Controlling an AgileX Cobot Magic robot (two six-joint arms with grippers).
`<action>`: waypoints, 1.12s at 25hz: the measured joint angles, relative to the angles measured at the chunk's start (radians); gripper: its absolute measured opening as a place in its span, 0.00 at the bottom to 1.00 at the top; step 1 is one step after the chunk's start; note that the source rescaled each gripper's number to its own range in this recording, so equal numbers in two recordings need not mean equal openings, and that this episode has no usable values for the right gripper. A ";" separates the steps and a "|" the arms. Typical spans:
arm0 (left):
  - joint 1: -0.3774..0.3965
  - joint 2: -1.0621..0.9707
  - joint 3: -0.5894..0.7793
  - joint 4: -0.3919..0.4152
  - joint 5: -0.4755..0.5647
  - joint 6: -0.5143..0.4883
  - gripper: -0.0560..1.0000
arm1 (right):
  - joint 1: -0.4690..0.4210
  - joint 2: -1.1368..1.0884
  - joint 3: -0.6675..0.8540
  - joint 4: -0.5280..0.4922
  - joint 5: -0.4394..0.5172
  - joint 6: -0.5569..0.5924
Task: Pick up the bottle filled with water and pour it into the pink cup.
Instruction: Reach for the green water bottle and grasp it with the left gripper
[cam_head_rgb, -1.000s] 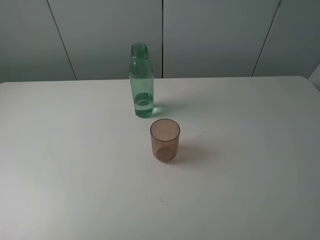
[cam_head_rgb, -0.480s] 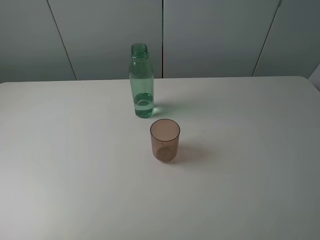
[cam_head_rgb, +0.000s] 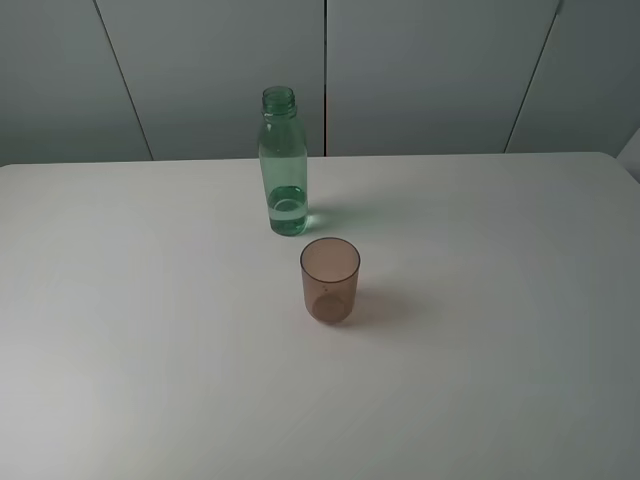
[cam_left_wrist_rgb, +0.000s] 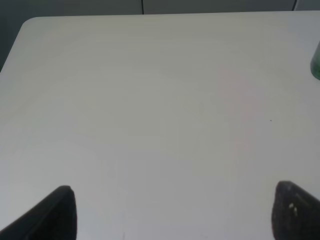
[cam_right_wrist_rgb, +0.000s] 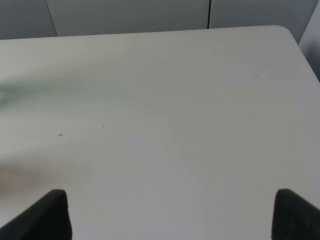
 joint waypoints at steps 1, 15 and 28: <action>0.000 0.000 0.000 0.000 0.000 0.000 0.99 | 0.000 0.000 0.000 0.000 0.000 0.000; 0.000 0.000 -0.002 -0.005 -0.005 0.008 0.99 | 0.000 0.000 0.000 0.000 0.000 0.000; 0.001 0.543 -0.297 -0.095 -0.207 0.134 0.99 | 0.000 0.000 0.000 0.000 0.000 0.000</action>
